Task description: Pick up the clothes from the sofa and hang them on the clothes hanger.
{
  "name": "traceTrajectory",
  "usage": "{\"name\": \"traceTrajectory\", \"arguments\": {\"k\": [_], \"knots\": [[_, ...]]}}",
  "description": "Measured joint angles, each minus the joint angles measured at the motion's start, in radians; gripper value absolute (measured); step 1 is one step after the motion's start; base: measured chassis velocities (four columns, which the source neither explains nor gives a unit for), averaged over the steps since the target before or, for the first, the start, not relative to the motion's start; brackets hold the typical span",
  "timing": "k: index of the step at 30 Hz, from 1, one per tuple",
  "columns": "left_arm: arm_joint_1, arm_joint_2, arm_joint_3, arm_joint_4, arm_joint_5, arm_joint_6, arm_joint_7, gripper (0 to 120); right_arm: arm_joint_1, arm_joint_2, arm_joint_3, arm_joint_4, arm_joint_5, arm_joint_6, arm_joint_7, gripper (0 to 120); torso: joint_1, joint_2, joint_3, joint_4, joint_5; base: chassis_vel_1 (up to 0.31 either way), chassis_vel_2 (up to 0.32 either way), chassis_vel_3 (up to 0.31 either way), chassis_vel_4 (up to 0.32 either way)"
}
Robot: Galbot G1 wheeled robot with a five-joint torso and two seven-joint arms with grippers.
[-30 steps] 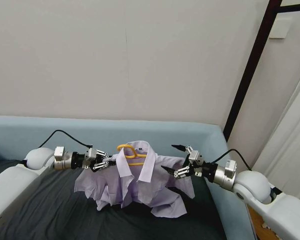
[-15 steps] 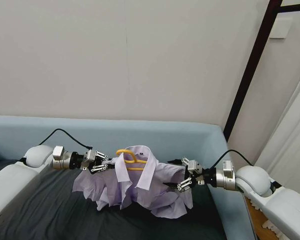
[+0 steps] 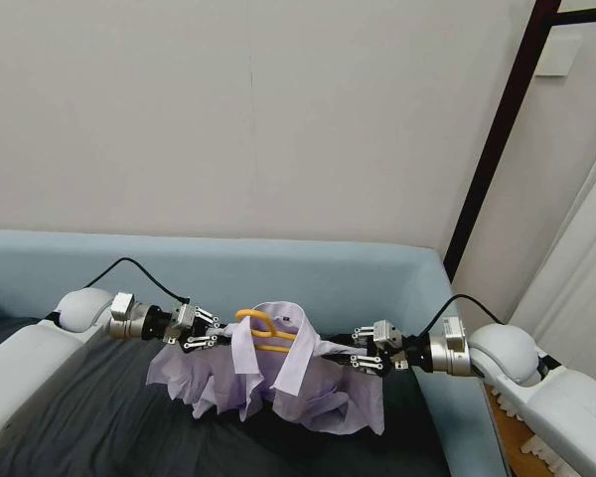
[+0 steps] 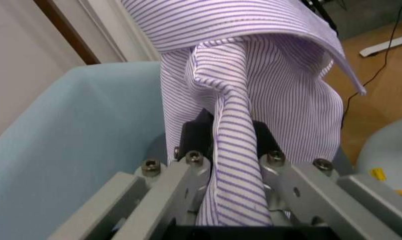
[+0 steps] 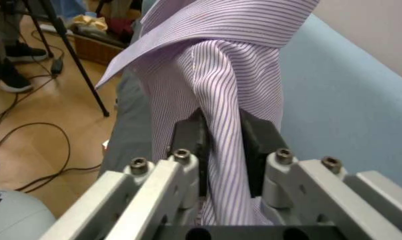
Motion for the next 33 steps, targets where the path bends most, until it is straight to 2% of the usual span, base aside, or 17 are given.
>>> {"name": "traceTrajectory", "arguments": {"k": [2,8,10,12,13,16,19,21,24,25,27,29,32,33], "knots": [[-0.003,0.0,0.002,0.0,-0.005,0.001,0.0,7,-0.001,0.003,0.001,-0.002,-0.001,0.0,-0.012,8,0.0,0.0,0.0,0.0,0.0001,0.0,0.0,0.0,0.0],[-0.002,0.007,0.004,0.0,-0.025,-0.007,-0.004,7,-0.006,0.006,0.006,0.001,0.01,-0.007,-0.014,8,0.0,0.0,0.0,0.0,0.0001,0.0,0.0,0.0,0.0],[0.001,0.01,0.002,0.001,-0.039,-0.032,-0.022,7,-0.006,0.002,0.013,0.009,0.027,-0.012,-0.015,8,0.0,0.0,0.0,0.0001,0.0001,0.0,0.0,0.0,0.0],[0.003,0.018,-0.015,0.021,-0.072,-0.077,-0.048,15,-0.004,-0.013,0.03,0.015,0.055,-0.033,-0.028,8,0.0,0.0,0.0,0.0,0.0003,0.0,0.0,0.0,0.0],[0.003,0.018,-0.015,0.021,-0.072,-0.077,-0.048,15,-0.004,-0.013,0.03,0.015,0.055,-0.033,-0.028,8,0.0,0.0,0.0,0.0,0.0003,0.0,0.0,0.0,0.0],[0.021,0.031,-0.041,0.023,-0.136,-0.104,-0.061,27,-0.003,-0.04,0.056,0.044,0.106,-0.071,-0.034,8,0.0,0.0,0.0,-0.0001,-0.0002,0.0,0.0,0.0,0.0],[0.05,0.059,-0.081,-0.016,-0.234,-0.098,-0.079,40,0.009,-0.079,0.057,0.082,0.2,-0.091,0.04,8,0.0,0.0,0.0,0.0001,-0.0001,0.0,0.0,0.0,0.0],[0.056,0.069,-0.091,-0.03,-0.262,-0.092,-0.082,43,0.016,-0.09,0.055,0.088,0.226,-0.095,0.066,8,0.0,0.0,0.0,0.0001,0.0001,0.0,0.0,0.0,0.0],[0.089,0.115,-0.128,-0.11,-0.373,-0.068,-0.111,57,0.054,-0.134,0.044,0.115,0.335,-0.111,0.161,8,0.0,0.0,0.0,0.0001,0.0003,0.0,0.0,0.0,0.0],[0.089,0.115,-0.128,-0.11,-0.373,-0.068,-0.111,57,0.054,-0.134,0.044,0.115,0.335,-0.111,0.161,8,0.0,0.0,0.0,0.0001,0.0003,0.0,0.0,0.0,0.0],[0.108,0.132,-0.143,-0.151,-0.436,-0.075,-0.148,67,0.087,-0.159,0.037,0.132,0.384,-0.114,0.194,8,0.0,0.0,0.0,0.0,0.0006,0.0,0.0,0.0,0.0],[0.15,0.137,-0.181,-0.189,-0.517,-0.098,-0.228,77,0.144,-0.191,0.032,0.154,0.411,-0.12,0.225,8,0.0,0.0,0.0,0.0,0.0002,0.0,0.0,0.0,0.0],[0.182,0.137,-0.206,-0.208,-0.555,-0.112,-0.276,82,0.186,-0.213,0.032,0.174,0.424,-0.134,0.253,8,0.0,0.0,0.0,0.0001,0.0,0.0,0.0,0.0,0.0],[0.212,0.137,-0.228,-0.225,-0.58,-0.12,-0.313,90,0.222,-0.232,0.034,0.192,0.437,-0.149,0.286,8,0.0,0.0,0.0,0.0,0.0,0.0,0.0,0.0,0.0]]}}
